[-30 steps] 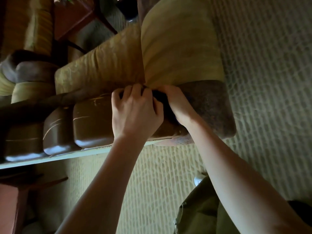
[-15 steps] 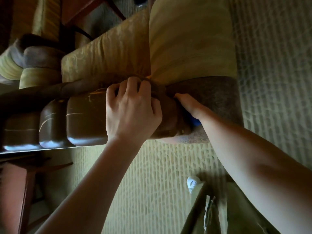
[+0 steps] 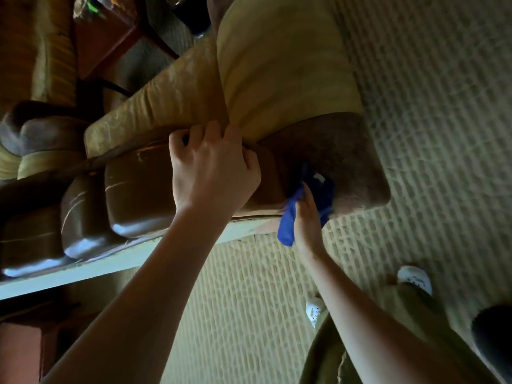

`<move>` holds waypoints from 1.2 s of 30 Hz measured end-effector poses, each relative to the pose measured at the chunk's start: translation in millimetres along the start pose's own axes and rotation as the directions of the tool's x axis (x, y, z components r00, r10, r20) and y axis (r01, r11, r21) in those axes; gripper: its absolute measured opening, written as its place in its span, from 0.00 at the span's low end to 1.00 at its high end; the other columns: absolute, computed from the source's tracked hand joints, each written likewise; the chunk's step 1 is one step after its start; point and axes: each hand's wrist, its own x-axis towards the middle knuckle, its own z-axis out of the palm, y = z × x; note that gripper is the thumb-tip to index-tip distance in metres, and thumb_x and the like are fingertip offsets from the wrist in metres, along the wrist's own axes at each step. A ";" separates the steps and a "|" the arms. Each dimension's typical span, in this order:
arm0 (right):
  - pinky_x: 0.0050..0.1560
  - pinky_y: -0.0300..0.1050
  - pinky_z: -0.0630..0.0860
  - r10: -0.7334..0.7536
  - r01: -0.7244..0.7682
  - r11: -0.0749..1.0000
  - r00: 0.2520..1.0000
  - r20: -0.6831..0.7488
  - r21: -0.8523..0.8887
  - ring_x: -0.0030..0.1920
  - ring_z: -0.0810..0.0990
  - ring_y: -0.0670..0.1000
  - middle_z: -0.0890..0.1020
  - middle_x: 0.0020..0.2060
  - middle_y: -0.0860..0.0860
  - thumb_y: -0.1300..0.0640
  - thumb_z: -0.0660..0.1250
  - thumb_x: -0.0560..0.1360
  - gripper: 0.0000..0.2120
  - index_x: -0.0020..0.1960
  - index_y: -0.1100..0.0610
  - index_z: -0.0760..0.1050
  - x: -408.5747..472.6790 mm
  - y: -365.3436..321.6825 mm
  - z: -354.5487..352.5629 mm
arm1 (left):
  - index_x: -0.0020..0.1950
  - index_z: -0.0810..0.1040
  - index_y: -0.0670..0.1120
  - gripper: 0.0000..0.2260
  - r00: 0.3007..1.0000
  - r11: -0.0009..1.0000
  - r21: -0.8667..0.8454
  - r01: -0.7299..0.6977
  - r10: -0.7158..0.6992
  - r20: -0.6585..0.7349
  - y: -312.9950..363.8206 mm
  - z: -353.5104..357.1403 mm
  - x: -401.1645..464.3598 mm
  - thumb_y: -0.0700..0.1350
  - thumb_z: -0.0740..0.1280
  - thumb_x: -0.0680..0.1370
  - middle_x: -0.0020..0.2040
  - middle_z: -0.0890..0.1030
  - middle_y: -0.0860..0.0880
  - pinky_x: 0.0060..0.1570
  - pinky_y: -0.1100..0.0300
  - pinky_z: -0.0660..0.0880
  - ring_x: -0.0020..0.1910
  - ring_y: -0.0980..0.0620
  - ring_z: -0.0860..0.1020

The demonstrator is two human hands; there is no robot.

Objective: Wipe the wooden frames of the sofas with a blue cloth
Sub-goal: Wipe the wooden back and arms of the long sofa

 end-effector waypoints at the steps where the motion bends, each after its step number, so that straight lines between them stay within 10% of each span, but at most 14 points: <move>1: 0.73 0.41 0.57 -0.055 0.056 0.997 0.998 -0.013 0.045 0.73 0.58 0.42 0.59 0.73 0.43 0.59 0.50 0.83 0.21 0.74 0.46 0.56 -16.5 -2.2 9.0 | 0.46 0.78 0.44 0.15 1.000 1.000 0.007 -0.014 0.014 -0.009 0.3 -0.1 -0.1 0.49 0.54 0.73 0.42 0.80 0.44 0.54 0.48 0.67 0.44 0.43 0.77; 7: 0.68 0.28 0.59 -0.247 0.287 0.935 0.948 -0.200 0.207 0.70 0.58 0.32 0.60 0.72 0.36 0.60 0.50 0.83 0.21 0.68 0.37 0.59 -71.1 -0.7 51.4 | 0.45 0.77 0.47 0.15 0.994 0.993 -0.050 -0.104 0.103 -0.025 -2.6 -1.4 -1.2 0.49 0.52 0.73 0.45 0.80 0.46 0.56 0.46 0.64 0.45 0.44 0.77; 13: 0.66 0.48 0.69 -0.147 0.256 0.926 0.920 -0.363 0.276 0.62 0.72 0.40 0.72 0.66 0.43 0.54 0.53 0.82 0.19 0.72 0.51 0.66 14.6 7.0 40.4 | 0.37 0.66 0.49 0.11 0.984 0.969 -0.177 -0.174 0.178 0.003 -6.0 -0.4 1.7 0.48 0.53 0.78 0.35 0.70 0.49 0.59 0.46 0.60 0.41 0.48 0.69; 19: 0.72 0.44 0.60 -0.196 0.402 0.826 0.861 -0.469 0.395 0.72 0.62 0.43 0.64 0.69 0.38 0.58 0.52 0.83 0.18 0.69 0.41 0.62 -29.3 23.1 75.3 | 0.35 0.63 0.51 0.11 0.979 0.953 -0.242 -0.183 0.200 0.048 -6.9 -2.4 1.5 0.49 0.53 0.77 0.39 0.70 0.49 0.63 0.42 0.57 0.44 0.48 0.67; 27: 0.70 0.41 0.63 -0.725 0.761 0.626 0.487 -0.487 -0.171 0.73 0.61 0.46 0.64 0.73 0.50 0.57 0.51 0.82 0.19 0.73 0.52 0.61 -60.1 33.5 127.6 | 0.37 0.69 0.47 0.12 0.980 0.957 -0.250 -0.148 0.176 0.092 -7.1 -9.7 -2.7 0.48 0.52 0.78 0.42 0.75 0.48 0.67 0.39 0.53 0.49 0.45 0.72; 32: 0.62 0.40 0.66 -0.232 0.484 0.824 0.762 -0.605 0.294 0.52 0.70 0.31 0.70 0.54 0.35 0.58 0.50 0.83 0.18 0.71 0.46 0.62 -10.5 26.7 87.2 | 0.41 0.70 0.47 0.13 0.983 0.959 -0.237 -0.154 0.173 0.065 -7.2 -7.5 0.2 0.49 0.50 0.79 0.48 0.78 0.45 0.67 0.39 0.50 0.55 0.43 0.73; 36: 0.63 0.44 0.67 -0.414 0.636 0.738 0.690 -0.595 0.225 0.58 0.73 0.42 0.75 0.58 0.48 0.59 0.51 0.83 0.17 0.71 0.56 0.64 -43.4 26.5 123.1 | 0.42 0.71 0.46 0.13 0.984 0.960 -0.237 -0.151 0.170 0.060 -7.4 -7.1 1.4 0.47 0.50 0.79 0.44 0.73 0.48 0.68 0.40 0.50 0.55 0.45 0.71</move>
